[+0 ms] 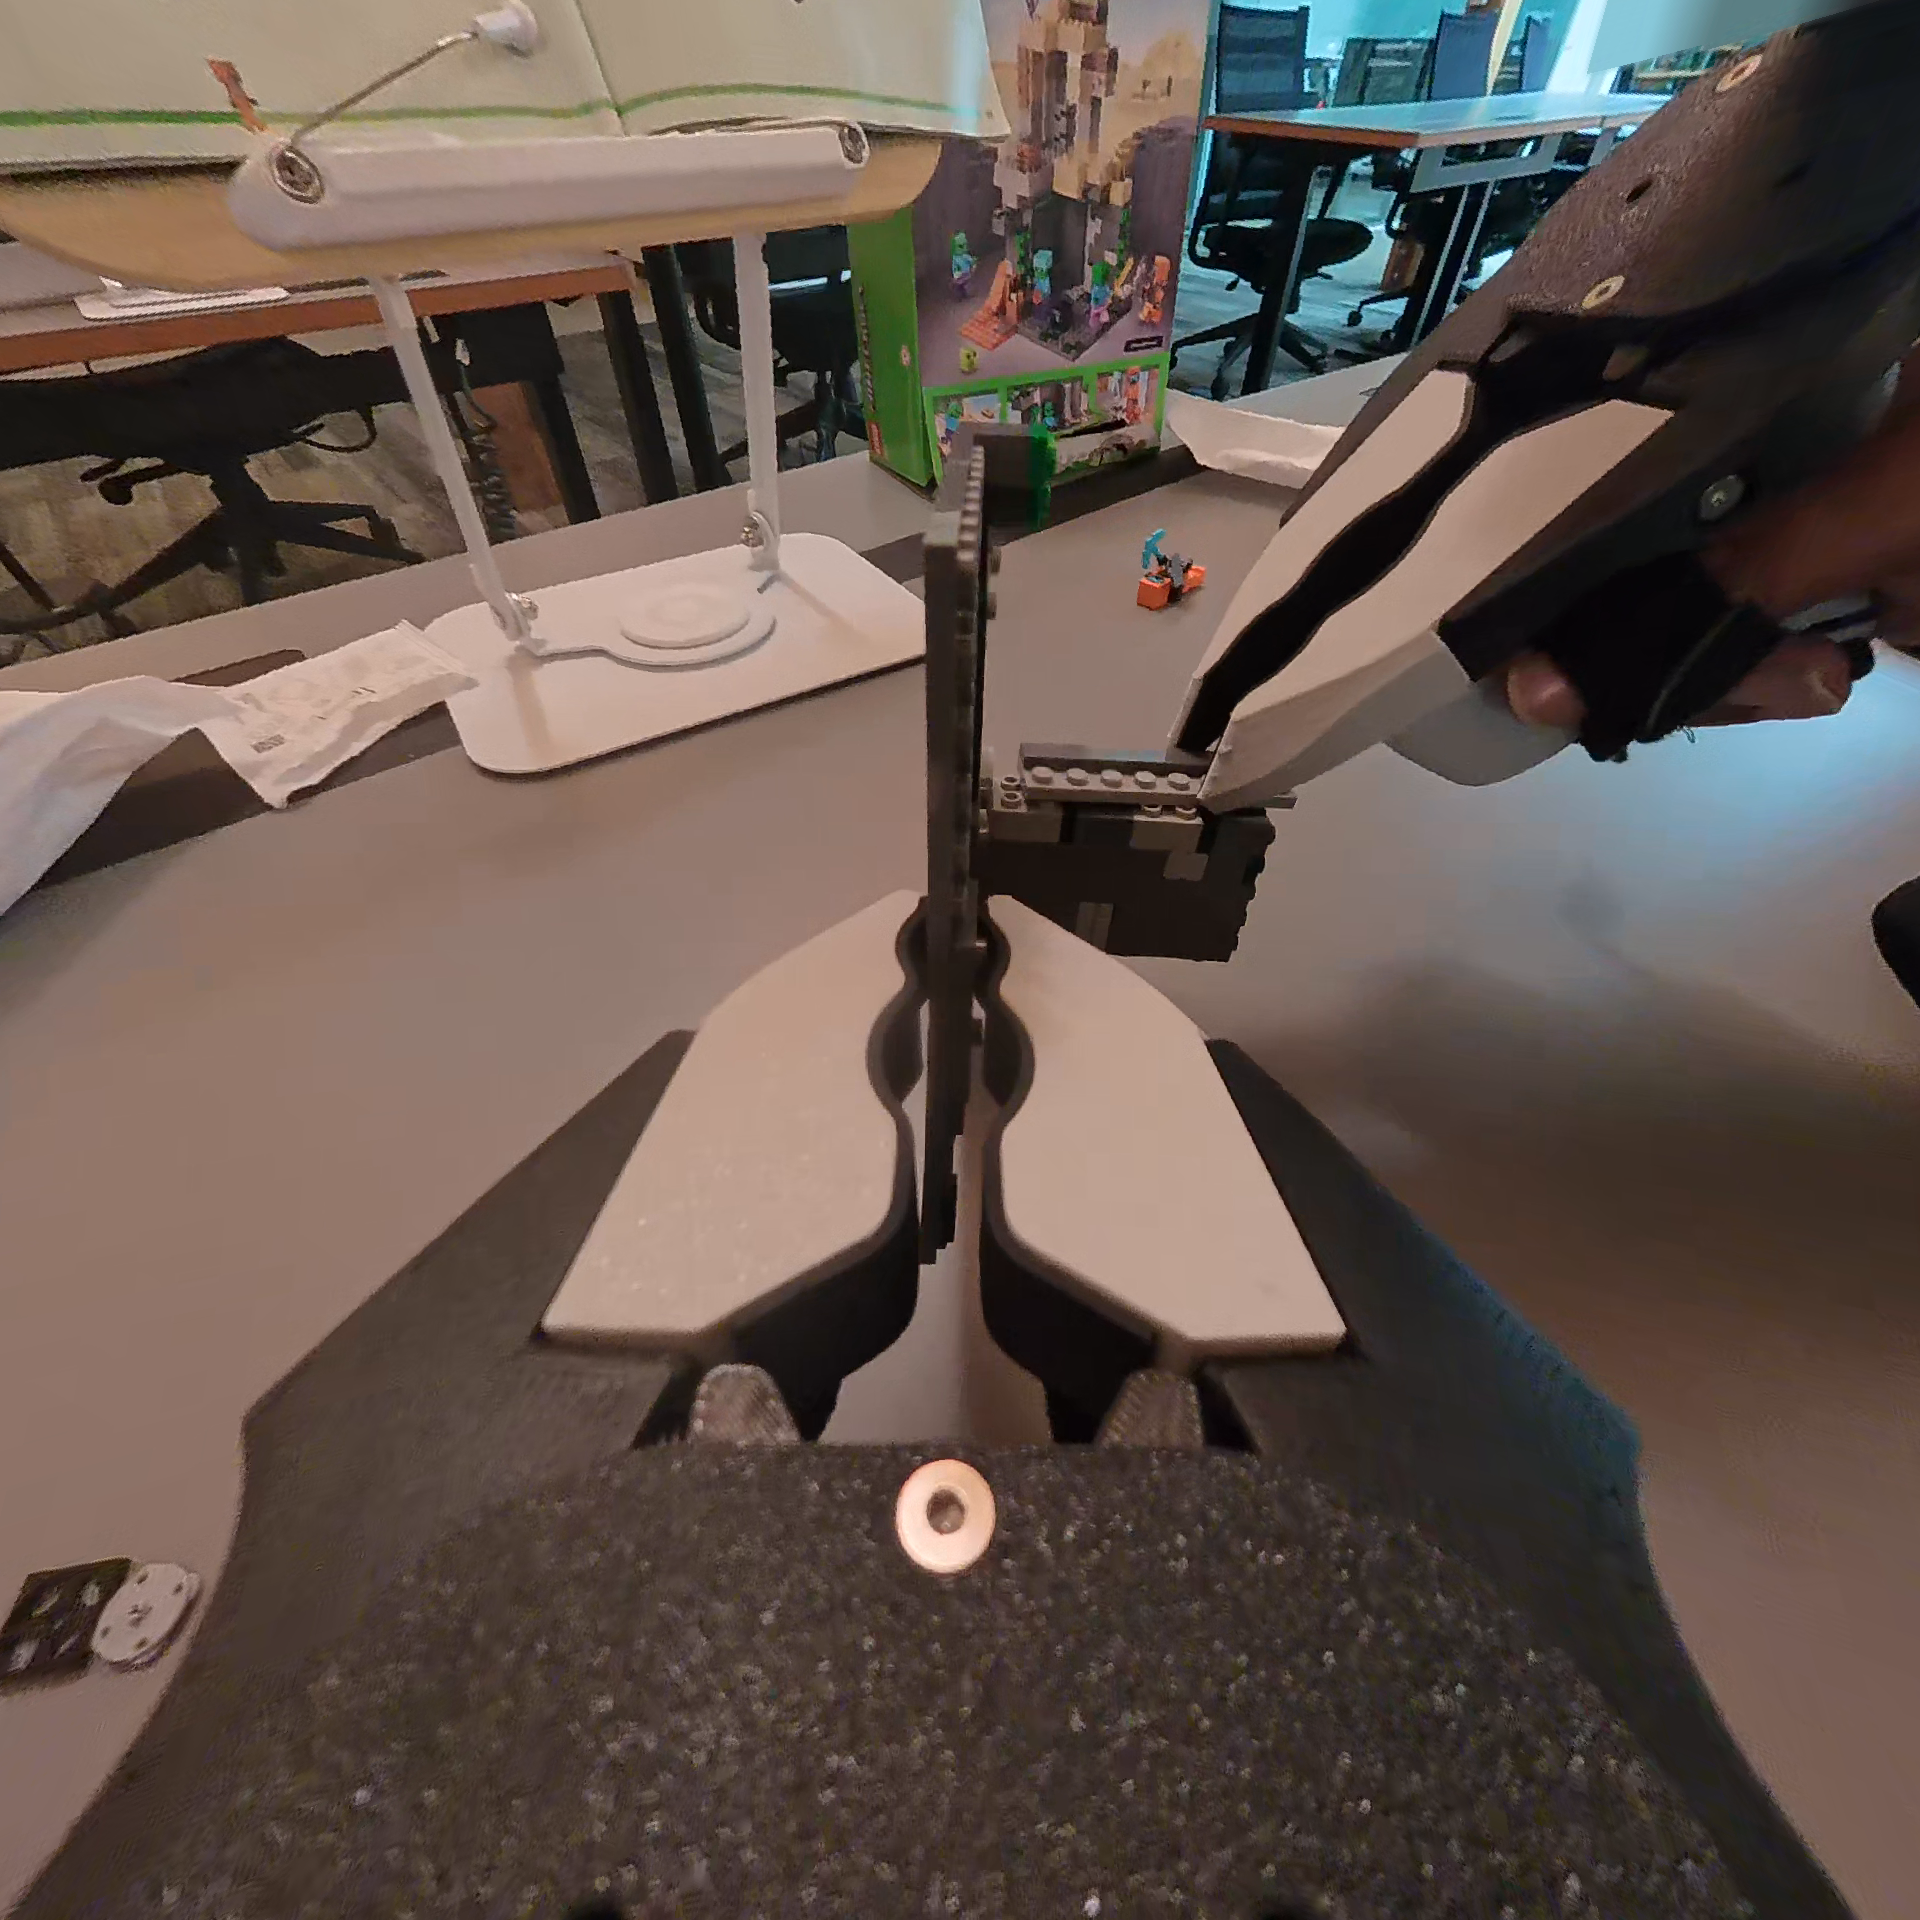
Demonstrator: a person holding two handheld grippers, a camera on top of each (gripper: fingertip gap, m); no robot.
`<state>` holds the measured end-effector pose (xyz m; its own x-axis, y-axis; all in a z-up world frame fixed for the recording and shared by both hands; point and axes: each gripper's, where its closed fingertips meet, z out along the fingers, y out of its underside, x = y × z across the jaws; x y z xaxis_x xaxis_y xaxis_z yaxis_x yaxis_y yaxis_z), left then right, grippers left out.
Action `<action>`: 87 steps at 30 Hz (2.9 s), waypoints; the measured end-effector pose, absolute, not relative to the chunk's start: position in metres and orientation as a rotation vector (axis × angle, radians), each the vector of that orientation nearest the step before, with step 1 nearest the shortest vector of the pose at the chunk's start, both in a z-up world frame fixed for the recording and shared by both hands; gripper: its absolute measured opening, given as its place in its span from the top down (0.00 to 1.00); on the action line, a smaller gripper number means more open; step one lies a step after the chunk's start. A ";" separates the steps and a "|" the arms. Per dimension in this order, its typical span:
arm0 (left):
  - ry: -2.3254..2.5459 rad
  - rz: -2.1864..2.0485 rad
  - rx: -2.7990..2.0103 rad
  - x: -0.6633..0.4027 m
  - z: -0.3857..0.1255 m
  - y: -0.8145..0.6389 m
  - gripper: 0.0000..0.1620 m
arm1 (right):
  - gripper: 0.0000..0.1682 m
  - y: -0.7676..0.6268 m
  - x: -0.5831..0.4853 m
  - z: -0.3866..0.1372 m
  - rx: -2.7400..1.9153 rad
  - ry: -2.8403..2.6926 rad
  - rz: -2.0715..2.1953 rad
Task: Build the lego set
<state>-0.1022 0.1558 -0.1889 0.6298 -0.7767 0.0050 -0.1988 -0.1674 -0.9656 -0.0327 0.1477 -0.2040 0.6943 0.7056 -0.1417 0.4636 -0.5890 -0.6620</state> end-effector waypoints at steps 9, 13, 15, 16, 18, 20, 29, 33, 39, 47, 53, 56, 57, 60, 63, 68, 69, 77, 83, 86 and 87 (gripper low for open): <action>0.783 -0.628 -1.693 -0.105 -0.185 0.158 0.97 | 0.91 0.153 -0.042 -0.200 -2.343 -0.855 0.545; 0.769 -0.632 -1.694 -0.109 -0.184 0.160 0.96 | 0.91 0.156 -0.045 -0.200 -2.351 -0.838 0.560; 0.761 -0.640 -1.698 -0.110 -0.184 0.161 0.96 | 0.91 0.156 -0.047 -0.200 -2.352 -0.835 0.564; 0.758 -0.643 -1.699 -0.110 -0.184 0.162 0.96 | 0.91 0.157 -0.047 -0.200 -2.352 -0.832 0.567; 0.755 -0.648 -1.697 -0.111 -0.184 0.162 0.96 | 0.87 0.158 -0.049 -0.200 -2.353 -0.826 0.579; 0.751 -0.652 -1.695 -0.112 -0.183 0.162 0.96 | 0.86 0.158 -0.050 -0.200 -2.351 -0.825 0.590; 0.743 -0.664 -1.693 -0.113 -0.182 0.163 0.96 | 0.88 0.157 -0.052 -0.199 -2.331 -0.847 0.588; 0.751 -0.667 -1.691 -0.112 -0.182 0.162 0.96 | 0.90 0.157 -0.051 -0.200 -2.323 -0.879 0.571; 0.792 -0.734 -1.674 -0.106 -0.180 0.155 0.96 | 0.90 0.146 -0.046 -0.193 -2.228 -1.114 0.539; 0.990 -0.855 -1.628 -0.082 -0.186 0.127 0.96 | 0.90 0.107 -0.022 -0.184 -2.010 -1.613 0.541; 0.993 -0.866 -1.669 -0.084 -0.195 0.131 0.96 | 0.90 0.089 -0.023 -0.205 -1.953 -1.639 0.640; 1.034 -0.916 -1.653 -0.081 -0.197 0.127 0.96 | 0.90 0.077 -0.018 -0.197 -1.848 -1.694 0.721; 1.052 -0.918 -1.645 -0.080 -0.198 0.126 0.96 | 0.90 0.070 -0.015 -0.193 -1.818 -1.730 0.752; 1.069 -0.900 -1.642 -0.081 -0.200 0.127 0.97 | 0.90 0.041 0.006 -0.195 -1.798 -1.924 0.841; 1.059 -0.897 -1.636 -0.083 -0.199 0.130 0.97 | 0.90 0.027 0.024 -0.216 -1.816 -2.049 0.806; 1.054 -0.882 -1.648 -0.083 -0.201 0.133 0.97 | 0.90 0.035 0.034 -0.266 -1.817 -2.173 0.642; 1.057 -0.877 -1.649 -0.083 -0.202 0.132 0.97 | 0.90 0.039 0.034 -0.270 -1.809 -2.184 0.618; 1.039 -0.874 -1.663 -0.085 -0.202 0.134 0.97 | 0.86 0.095 0.040 -0.257 -1.834 -1.991 0.284; 0.989 -0.878 -1.684 -0.088 -0.200 0.139 0.97 | 0.89 0.085 0.044 -0.260 -2.360 -1.314 0.346; 0.957 -0.859 -1.681 -0.092 -0.197 0.142 0.97 | 0.89 0.074 0.040 -0.262 -2.478 -0.971 0.474; 0.947 -0.854 -1.678 -0.093 -0.196 0.143 0.97 | 0.89 0.073 0.042 -0.264 -2.493 -0.906 0.447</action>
<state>-0.0930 0.1429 -0.1957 0.4470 -0.8888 0.1013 -0.1924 -0.2061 -0.9594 0.0423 0.0728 -0.2641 0.7319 0.6657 -0.1454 0.5208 -0.6841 -0.5106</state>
